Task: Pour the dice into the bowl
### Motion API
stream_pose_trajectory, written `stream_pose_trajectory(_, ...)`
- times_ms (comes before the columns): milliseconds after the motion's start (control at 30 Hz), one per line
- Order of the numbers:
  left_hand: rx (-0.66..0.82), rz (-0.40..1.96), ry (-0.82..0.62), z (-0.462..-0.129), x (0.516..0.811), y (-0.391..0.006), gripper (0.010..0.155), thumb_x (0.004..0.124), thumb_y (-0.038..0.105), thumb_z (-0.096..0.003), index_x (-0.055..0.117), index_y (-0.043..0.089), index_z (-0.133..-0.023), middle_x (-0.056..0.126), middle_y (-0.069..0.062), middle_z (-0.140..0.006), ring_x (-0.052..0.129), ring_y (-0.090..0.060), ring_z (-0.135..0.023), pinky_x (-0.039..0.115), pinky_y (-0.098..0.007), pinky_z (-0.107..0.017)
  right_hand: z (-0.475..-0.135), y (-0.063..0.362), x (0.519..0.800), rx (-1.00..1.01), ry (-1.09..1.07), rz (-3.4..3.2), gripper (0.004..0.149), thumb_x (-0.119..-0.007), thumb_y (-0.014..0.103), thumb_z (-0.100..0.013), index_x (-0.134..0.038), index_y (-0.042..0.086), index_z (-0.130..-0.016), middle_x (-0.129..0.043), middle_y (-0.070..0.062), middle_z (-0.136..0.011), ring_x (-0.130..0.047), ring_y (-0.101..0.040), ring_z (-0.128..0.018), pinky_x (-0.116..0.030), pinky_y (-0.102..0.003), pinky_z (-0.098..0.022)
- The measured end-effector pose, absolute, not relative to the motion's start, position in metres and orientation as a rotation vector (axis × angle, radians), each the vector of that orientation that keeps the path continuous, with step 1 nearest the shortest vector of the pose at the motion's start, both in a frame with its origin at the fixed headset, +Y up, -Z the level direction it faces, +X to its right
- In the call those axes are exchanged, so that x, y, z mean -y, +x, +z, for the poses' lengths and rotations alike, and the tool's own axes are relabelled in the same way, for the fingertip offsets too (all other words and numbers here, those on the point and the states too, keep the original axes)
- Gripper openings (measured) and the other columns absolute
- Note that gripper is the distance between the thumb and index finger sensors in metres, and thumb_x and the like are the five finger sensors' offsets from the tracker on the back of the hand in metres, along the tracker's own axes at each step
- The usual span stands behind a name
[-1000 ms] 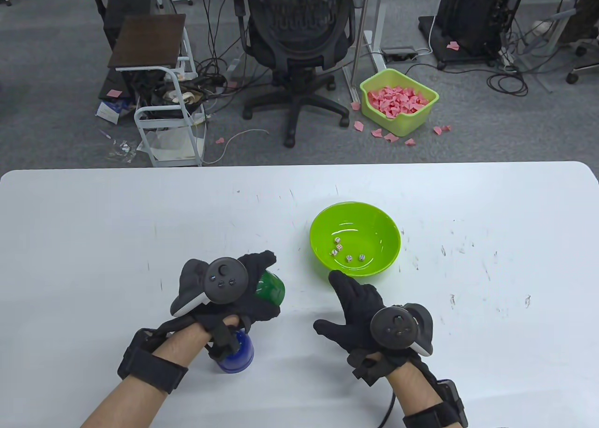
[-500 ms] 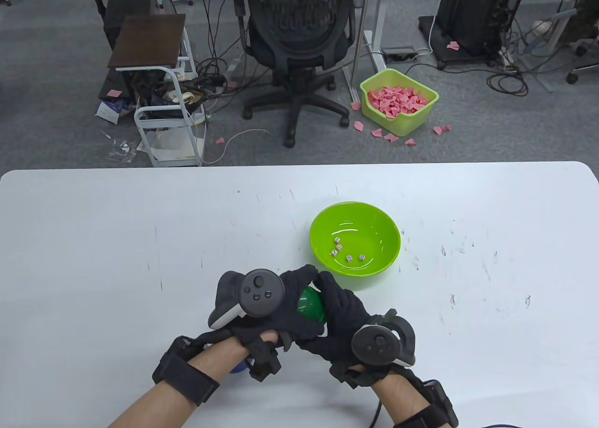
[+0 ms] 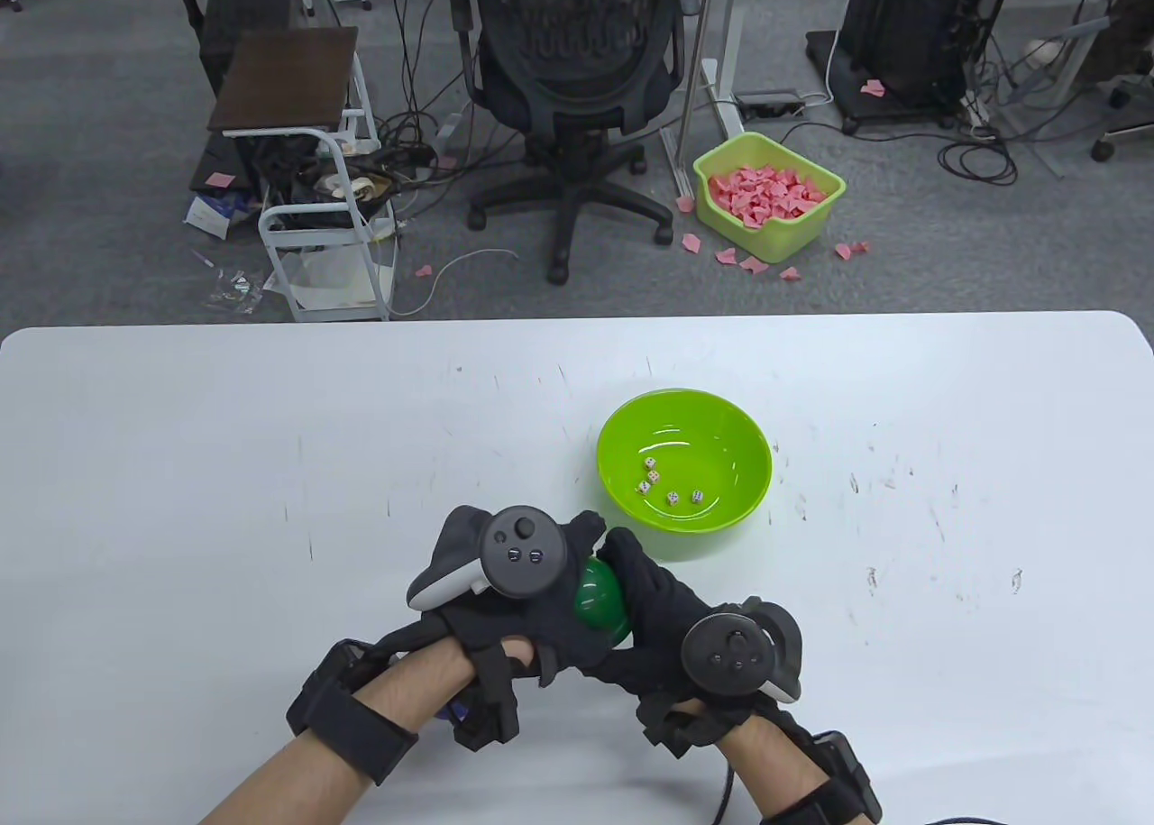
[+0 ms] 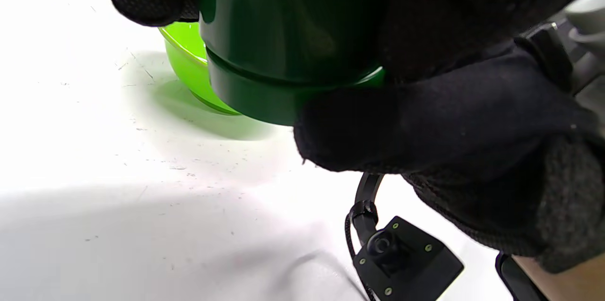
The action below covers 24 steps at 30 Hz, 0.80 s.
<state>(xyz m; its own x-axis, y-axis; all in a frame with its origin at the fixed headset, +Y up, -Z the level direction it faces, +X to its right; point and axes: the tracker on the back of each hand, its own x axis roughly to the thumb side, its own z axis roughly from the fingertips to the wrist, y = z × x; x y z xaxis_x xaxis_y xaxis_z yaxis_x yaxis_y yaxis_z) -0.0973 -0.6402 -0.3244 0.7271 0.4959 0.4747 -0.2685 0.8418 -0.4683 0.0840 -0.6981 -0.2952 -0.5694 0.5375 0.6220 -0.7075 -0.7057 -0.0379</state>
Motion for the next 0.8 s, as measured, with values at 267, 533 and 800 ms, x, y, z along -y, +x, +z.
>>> stream_pose_trajectory(267,0.688,0.459,-0.214,-0.328,0.625,-0.113,0.102,0.097,0.058,-0.0373,0.035,0.018,-0.107,0.054,-0.018,-0.110,0.078,-0.047,-0.091,0.077,-0.051,-0.067,-0.304,0.091,0.704,0.280,0.705,2.230,0.111,-0.100,0.046,-0.034,-0.031,0.000,-0.108,-0.064,-0.023,-0.109,-0.088,-0.047,-0.072,-0.070,-0.071,-0.058)
stream_pose_trajectory(533,0.590,0.543,-0.099,-0.344,0.604,-0.162,0.095,0.095,0.060,-0.0364,0.047,0.022,-0.109,0.063,-0.017,-0.110,0.082,-0.044,-0.089,0.077,-0.052,-0.066,-0.313,0.109,0.709,0.254,0.609,2.216,0.111,-0.100,0.046,-0.034,-0.031,0.000,-0.108,-0.064,-0.024,-0.109,-0.088,-0.047,-0.072,-0.069,-0.072,-0.058)
stream_pose_trajectory(800,0.402,0.475,-0.068,-0.364,0.618,-0.226,0.094,0.095,0.058,-0.0372,0.047,0.030,-0.112,0.059,-0.018,-0.110,0.079,-0.045,-0.091,0.075,-0.053,-0.068,-0.315,0.118,0.706,0.285,0.580,2.202,0.110,-0.099,0.046,-0.035,-0.031,0.000,-0.109,-0.064,-0.024,-0.109,-0.088,-0.047,-0.072,-0.069,-0.072,-0.058)
